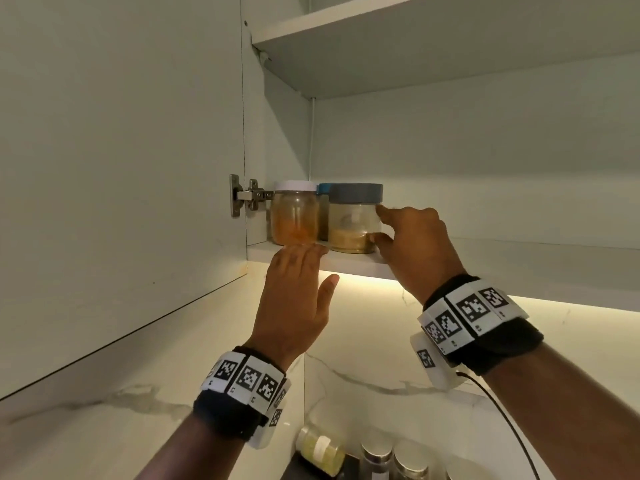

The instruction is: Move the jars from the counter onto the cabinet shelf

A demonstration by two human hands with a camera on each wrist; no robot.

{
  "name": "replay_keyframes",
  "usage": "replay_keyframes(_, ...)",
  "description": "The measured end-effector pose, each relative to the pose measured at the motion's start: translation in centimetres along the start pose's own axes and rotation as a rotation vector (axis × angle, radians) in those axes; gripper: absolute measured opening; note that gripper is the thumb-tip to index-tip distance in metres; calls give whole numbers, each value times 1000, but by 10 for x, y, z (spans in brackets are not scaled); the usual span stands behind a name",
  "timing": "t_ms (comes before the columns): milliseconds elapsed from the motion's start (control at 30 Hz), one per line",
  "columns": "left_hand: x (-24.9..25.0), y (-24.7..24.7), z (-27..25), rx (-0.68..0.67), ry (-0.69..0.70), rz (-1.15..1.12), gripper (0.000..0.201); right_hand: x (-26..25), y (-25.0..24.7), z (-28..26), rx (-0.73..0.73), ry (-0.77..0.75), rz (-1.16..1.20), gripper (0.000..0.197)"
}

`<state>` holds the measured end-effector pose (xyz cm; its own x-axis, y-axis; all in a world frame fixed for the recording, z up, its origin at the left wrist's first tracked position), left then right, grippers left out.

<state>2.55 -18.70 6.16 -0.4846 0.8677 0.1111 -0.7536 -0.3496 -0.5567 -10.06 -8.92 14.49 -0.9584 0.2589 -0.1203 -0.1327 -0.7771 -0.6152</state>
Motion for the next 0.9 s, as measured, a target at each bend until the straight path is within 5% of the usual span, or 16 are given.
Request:
replay_keyframes(100, -1, 0, -1, 18, 7, -11, 57, -9, -3, -9, 116, -99, 99, 25)
replay_keyframes(600, 4, -3, -1, 62, 60, -4, 47, -20, 20, -13, -181, -225, -213, 43)
replay_keyframes(767, 1, -5, -8, 78, 68, -70, 51, -8, 19, -15, -40, -143, -107, 46)
replay_keyframes(900, -1, 2, -18, 120, 76, -72, 61, -11, 1, -43, 170, -256, 40, 41)
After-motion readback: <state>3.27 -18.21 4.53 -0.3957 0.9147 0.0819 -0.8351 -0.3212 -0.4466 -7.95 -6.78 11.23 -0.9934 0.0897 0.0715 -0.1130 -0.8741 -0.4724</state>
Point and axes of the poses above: each hand's wrist, its own z-axis towards the middle knuckle, its own y-axis out of the palm, x = y × z, the point moved 10 cm from there along z, towards the middle knuckle, and after that the axes turned 5 degrees about -z, right-handed, at the moved point
